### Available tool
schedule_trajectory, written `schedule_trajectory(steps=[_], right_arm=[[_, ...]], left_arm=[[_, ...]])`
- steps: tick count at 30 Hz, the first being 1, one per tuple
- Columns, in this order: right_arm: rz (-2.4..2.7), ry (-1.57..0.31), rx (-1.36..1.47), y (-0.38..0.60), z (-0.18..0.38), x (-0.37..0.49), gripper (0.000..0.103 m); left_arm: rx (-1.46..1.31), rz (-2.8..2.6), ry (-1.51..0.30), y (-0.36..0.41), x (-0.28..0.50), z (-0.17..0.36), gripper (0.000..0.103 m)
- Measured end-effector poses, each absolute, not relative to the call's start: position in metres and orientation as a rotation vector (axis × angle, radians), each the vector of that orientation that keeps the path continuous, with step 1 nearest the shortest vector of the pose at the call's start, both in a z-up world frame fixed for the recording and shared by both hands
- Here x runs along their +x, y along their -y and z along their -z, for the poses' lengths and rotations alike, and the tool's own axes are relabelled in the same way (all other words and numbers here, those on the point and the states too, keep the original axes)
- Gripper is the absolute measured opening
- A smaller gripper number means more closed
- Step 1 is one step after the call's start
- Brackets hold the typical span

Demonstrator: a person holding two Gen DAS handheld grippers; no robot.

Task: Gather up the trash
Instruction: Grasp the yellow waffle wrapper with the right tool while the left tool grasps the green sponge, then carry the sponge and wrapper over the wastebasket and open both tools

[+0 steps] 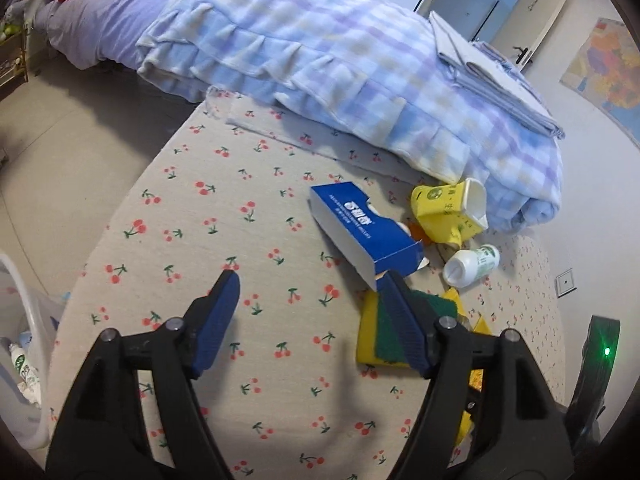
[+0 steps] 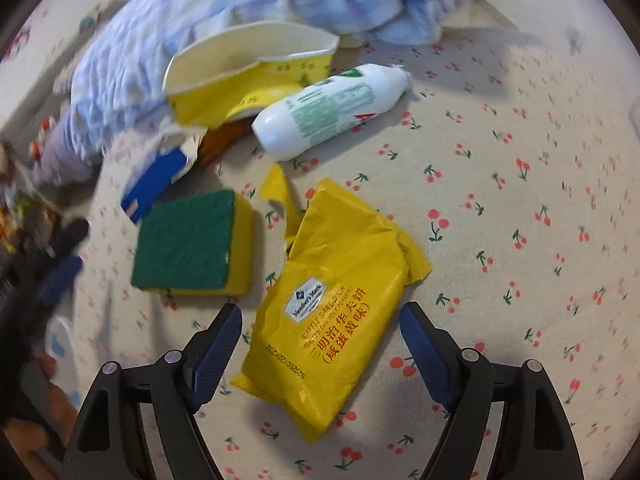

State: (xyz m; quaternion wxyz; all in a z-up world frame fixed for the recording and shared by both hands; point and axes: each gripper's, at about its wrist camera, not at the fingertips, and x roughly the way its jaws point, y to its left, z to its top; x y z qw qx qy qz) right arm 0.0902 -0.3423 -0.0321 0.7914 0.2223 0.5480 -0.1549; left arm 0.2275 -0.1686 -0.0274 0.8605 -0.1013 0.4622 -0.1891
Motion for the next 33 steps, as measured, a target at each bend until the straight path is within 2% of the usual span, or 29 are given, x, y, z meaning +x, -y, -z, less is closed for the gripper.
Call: schedule_trajectory(steps=[2, 3, 4, 6, 8, 9, 11, 12, 15, 19, 22, 25, 33], right_arm=[[0.337, -1.200, 0.377, 0.331, 0.034, 0.091, 0.079], [0.345, -1.207, 0.341, 0.329, 0.034, 0.091, 0.068], [0.359, -1.213, 0.308, 0.327, 0.033, 0.090, 0.062], [0.343, -1.209, 0.303, 0.332, 0.030, 0.086, 0.036], [0.325, -1.210, 0.345, 0.342, 0.027, 0.080, 0.022], [0.319, -1.207, 0.370, 0.349, 0.026, 0.074, 0.020], [0.317, -1.201, 0.409, 0.361, 0.024, 0.064, 0.019], [0.318, -1.196, 0.417, 0.364, 0.023, 0.062, 0.018], [0.319, -1.176, 0.435, 0.376, 0.017, 0.048, 0.017], [0.314, -1.147, 0.464, 0.384, 0.007, 0.039, 0.016], [0.308, -1.122, 0.492, 0.389, -0.002, 0.032, 0.016], [0.293, -1.096, 0.521, 0.389, -0.011, 0.028, 0.016], [0.243, -1.052, 0.538, 0.370, -0.033, 0.024, 0.016]], left_arm=[[-0.209, 0.414, -0.990, 0.173, 0.225, 0.029, 0.075], [-0.203, 0.426, -1.000, 0.177, 0.223, 0.030, 0.076], [-0.194, 0.439, -1.006, 0.181, 0.221, 0.031, 0.076], [-0.159, 0.483, -1.017, 0.196, 0.214, 0.033, 0.076], [-0.126, 0.519, -1.019, 0.209, 0.208, 0.033, 0.076], [-0.107, 0.547, -1.023, 0.218, 0.204, 0.035, 0.076], [-0.068, 0.577, -1.036, 0.230, 0.199, 0.039, 0.062], [-0.041, 0.583, -1.050, 0.235, 0.198, 0.043, 0.047], [-0.003, 0.579, -1.016, 0.241, 0.190, 0.045, 0.042], [-0.003, 0.556, -1.001, 0.237, 0.186, 0.040, 0.020], [-0.038, 0.566, -1.001, 0.229, 0.182, 0.032, 0.013], [-0.027, 0.577, -0.980, 0.225, 0.172, 0.022, 0.011], [-0.048, 0.568, -0.929, 0.190, 0.152, -0.005, 0.011]])
